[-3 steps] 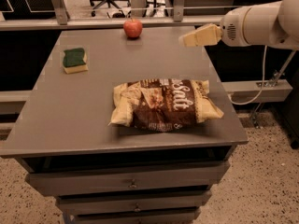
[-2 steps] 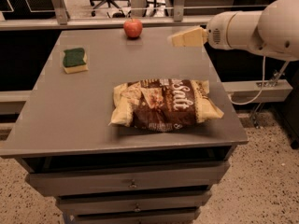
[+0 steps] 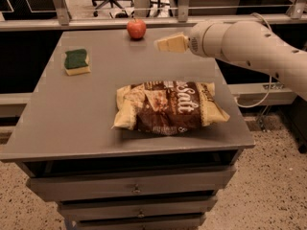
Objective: Move apple near sponge
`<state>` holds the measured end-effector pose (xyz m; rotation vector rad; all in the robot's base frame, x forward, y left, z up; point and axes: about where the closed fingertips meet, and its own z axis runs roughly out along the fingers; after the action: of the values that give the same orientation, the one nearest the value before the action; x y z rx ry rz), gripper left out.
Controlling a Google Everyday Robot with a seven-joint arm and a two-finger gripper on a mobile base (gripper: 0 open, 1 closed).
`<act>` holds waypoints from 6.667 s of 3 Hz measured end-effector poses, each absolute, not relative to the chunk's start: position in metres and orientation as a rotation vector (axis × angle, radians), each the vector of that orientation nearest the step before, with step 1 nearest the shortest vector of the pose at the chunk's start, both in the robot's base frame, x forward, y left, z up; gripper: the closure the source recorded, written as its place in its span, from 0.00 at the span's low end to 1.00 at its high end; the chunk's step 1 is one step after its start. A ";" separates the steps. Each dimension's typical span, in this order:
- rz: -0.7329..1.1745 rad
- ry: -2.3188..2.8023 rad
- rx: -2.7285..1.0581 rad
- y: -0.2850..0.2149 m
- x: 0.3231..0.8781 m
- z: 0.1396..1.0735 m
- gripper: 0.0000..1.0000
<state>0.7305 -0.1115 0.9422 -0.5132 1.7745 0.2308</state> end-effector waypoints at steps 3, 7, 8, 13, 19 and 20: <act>0.232 1.762 -0.410 -0.086 0.783 0.911 0.00; 0.235 1.801 -0.524 -0.019 0.880 0.880 0.00; 0.259 1.795 -0.567 -0.015 0.894 0.866 0.00; 0.374 1.790 -0.624 0.036 0.933 0.866 0.00; 0.591 1.721 -0.908 0.061 0.802 0.919 1.00; 0.591 1.721 -0.908 0.061 0.802 0.919 1.00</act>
Offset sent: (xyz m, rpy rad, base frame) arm 0.0519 0.0317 -0.0456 0.0418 -0.0303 -0.0405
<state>0.8015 0.0610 0.9191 -0.9083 1.7208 0.5913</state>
